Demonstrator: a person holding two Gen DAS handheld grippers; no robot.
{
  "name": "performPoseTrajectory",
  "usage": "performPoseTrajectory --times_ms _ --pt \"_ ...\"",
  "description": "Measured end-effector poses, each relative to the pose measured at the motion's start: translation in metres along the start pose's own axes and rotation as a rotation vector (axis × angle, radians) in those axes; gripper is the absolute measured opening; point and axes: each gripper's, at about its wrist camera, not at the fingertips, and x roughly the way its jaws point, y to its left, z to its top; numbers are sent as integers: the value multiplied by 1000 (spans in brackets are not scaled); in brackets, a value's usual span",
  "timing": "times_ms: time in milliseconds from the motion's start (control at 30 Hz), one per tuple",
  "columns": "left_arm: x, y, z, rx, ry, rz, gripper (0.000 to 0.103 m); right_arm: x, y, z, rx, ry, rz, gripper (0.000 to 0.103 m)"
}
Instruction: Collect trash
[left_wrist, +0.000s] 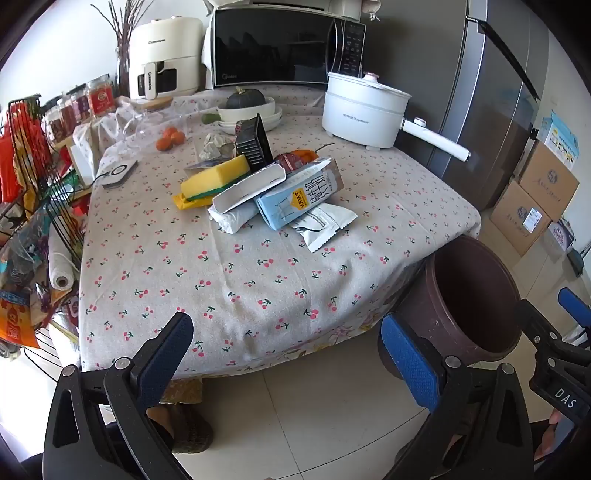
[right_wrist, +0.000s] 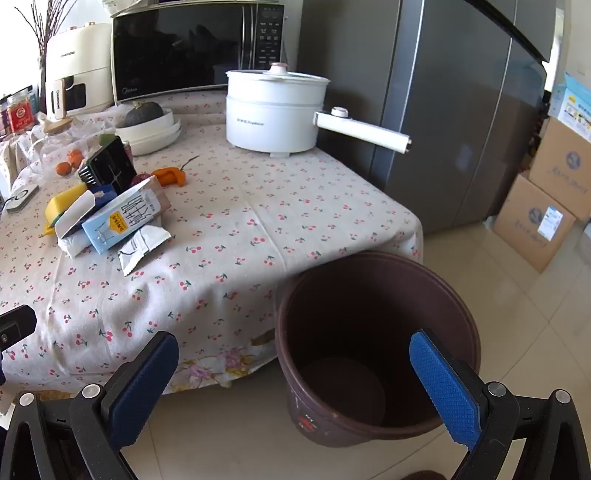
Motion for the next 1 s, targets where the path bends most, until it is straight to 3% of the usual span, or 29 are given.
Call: performPoseTrajectory --times_ms 1000 --pt "-1 0 2 7 -6 3 103 -1 -2 1 2 -12 -11 103"
